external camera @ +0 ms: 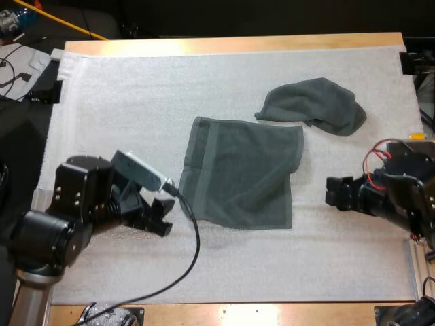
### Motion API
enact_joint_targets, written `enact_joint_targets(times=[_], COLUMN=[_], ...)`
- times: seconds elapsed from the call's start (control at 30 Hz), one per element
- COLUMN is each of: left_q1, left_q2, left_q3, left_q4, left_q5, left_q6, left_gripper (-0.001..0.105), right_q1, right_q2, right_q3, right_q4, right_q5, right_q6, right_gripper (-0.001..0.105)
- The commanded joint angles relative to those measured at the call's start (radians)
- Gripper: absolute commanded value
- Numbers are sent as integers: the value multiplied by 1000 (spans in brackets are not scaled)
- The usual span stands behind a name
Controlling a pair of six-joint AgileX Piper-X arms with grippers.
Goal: Pick towel from pile, fold and stack
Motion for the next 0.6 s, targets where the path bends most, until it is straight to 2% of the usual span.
enact_joint_targets(times=[0.0, 0.2, 0.27, 0.4, 0.57], left_q1=[-2, -1, -3, -4, -6], left_q2=[-45, -88, -86, -92, -93], left_q3=[67, 214, 207, 306, 368], left_q4=[37, 14, 20, -17, -58], left_q5=[31, 67, 48, 50, 57], left_q6=[-19, -44, -34, -40, -47], left_gripper=[63, 63, 63, 63, 63], right_q1=[-3, 0, 4, 5, 7], right_q2=[-38, -68, -71, -70, -56], right_q3=[26, 170, 152, 289, 449], right_q4=[53, 20, 27, -68, -260], right_q5=[-27, -75, -64, -126, -212], right_q6=[13, 55, 55, 113, 213], right_gripper=[64, 64, 64, 64, 64])
